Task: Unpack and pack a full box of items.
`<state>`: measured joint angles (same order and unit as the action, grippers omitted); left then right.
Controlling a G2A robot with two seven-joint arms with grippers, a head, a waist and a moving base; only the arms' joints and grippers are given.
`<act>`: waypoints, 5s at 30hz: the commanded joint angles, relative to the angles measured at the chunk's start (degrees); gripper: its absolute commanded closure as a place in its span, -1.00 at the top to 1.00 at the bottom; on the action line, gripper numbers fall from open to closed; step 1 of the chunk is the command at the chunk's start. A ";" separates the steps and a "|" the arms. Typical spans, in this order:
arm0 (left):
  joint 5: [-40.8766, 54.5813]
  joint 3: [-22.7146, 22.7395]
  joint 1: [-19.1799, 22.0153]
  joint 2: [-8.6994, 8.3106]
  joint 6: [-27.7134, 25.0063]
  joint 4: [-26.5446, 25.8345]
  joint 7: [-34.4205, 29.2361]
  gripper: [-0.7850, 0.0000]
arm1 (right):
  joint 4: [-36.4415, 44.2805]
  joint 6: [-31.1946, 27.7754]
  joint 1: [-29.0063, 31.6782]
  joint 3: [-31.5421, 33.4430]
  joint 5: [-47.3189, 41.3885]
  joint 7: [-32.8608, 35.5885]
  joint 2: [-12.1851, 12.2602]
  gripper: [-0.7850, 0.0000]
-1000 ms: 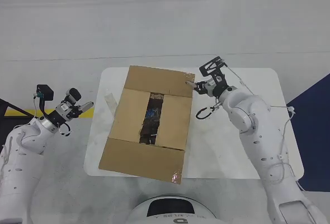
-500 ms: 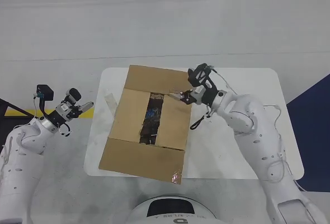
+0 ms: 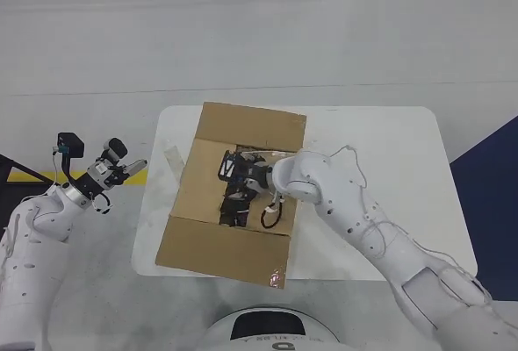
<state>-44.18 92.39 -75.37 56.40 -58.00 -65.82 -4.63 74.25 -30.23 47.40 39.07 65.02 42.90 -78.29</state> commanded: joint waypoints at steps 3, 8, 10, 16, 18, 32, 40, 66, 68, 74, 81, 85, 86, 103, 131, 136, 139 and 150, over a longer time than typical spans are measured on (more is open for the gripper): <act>0.00 0.00 0.00 0.00 0.00 0.00 0.00 1.00 | -3.92 2.36 -3.43 -3.14 -1.64 -1.24 -2.24 0.42; 0.00 0.00 0.00 0.00 0.00 0.00 0.00 1.00 | -5.64 1.33 -5.52 -1.85 -8.84 -6.79 -3.59 0.04; 0.00 0.00 0.00 0.00 0.00 0.00 0.00 1.00 | -5.69 2.93 -5.98 -0.78 -9.23 -8.50 -3.68 0.00; 0.00 0.00 0.00 0.00 0.00 0.00 0.00 1.00 | -3.50 2.20 -6.38 -2.52 -11.83 -9.63 -4.99 -0.09; 0.00 0.00 0.00 0.00 0.00 0.00 0.00 1.00 | -3.24 2.00 -7.21 -3.78 -12.25 -9.37 -5.72 -0.07; 15.21 8.32 -4.82 -1.63 0.00 -5.41 -3.65 1.00 | -21.93 4.03 -16.28 -16.98 -14.84 -9.01 -16.80 0.04; 1.29 9.44 -8.96 -1.74 6.87 -16.60 -4.81 1.00 | -29.77 2.06 -19.09 -17.10 -16.70 -12.60 -20.42 0.39; -31.80 -7.10 3.36 -0.59 20.97 -5.45 -8.18 1.00 | 19.27 -10.23 22.65 38.25 -12.23 -15.01 2.81 1.00; -31.98 -7.68 4.31 -0.53 20.87 -4.87 -8.38 1.00 | 19.31 -10.71 25.07 41.14 -13.89 -14.58 3.42 1.00; -12.12 1.19 6.44 -1.34 17.47 -11.73 -14.26 1.00 | 15.75 -9.66 26.49 43.29 -15.94 -10.15 4.40 1.00; -7.17 5.13 -1.29 -2.43 16.00 -36.96 -25.20 1.00 | 10.65 -8.21 24.36 40.76 -14.35 -8.08 4.72 1.00; -15.63 -3.05 -3.23 -2.12 16.45 -42.87 -28.27 1.00 | 8.21 -9.76 24.05 40.37 -14.37 -7.92 5.09 1.00; -17.12 -5.89 -3.11 -1.91 16.38 -42.45 -27.89 1.00 | 7.76 -10.96 24.24 40.77 -15.08 -8.22 5.27 1.00; -39.00 -36.71 9.02 2.95 22.26 -28.03 -19.22 1.00 | 3.79 -12.74 26.21 42.15 -7.87 -8.07 7.54 1.00; -33.45 -56.56 23.55 13.74 39.41 -21.40 -10.11 1.00 | 2.83 -27.77 41.14 64.59 -23.56 -24.40 15.63 1.00; -28.07 -52.61 23.27 13.87 39.36 -22.45 -6.00 1.00 | 6.36 -27.77 39.61 63.34 -25.09 -23.38 17.47 1.00; -25.26 -45.36 19.34 12.05 38.89 -26.52 -3.57 1.00 | 9.93 -27.77 38.53 61.97 -27.37 -23.60 18.45 1.00; -16.32 -4.04 -4.86 4.50 27.47 -38.11 1.03 1.00 | 15.95 -21.29 27.29 46.80 -32.40 -18.96 18.45 1.00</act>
<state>-62.27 83.14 -77.73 61.30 -29.05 -104.01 -3.57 90.13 -53.48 76.53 88.07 33.20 23.34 -59.64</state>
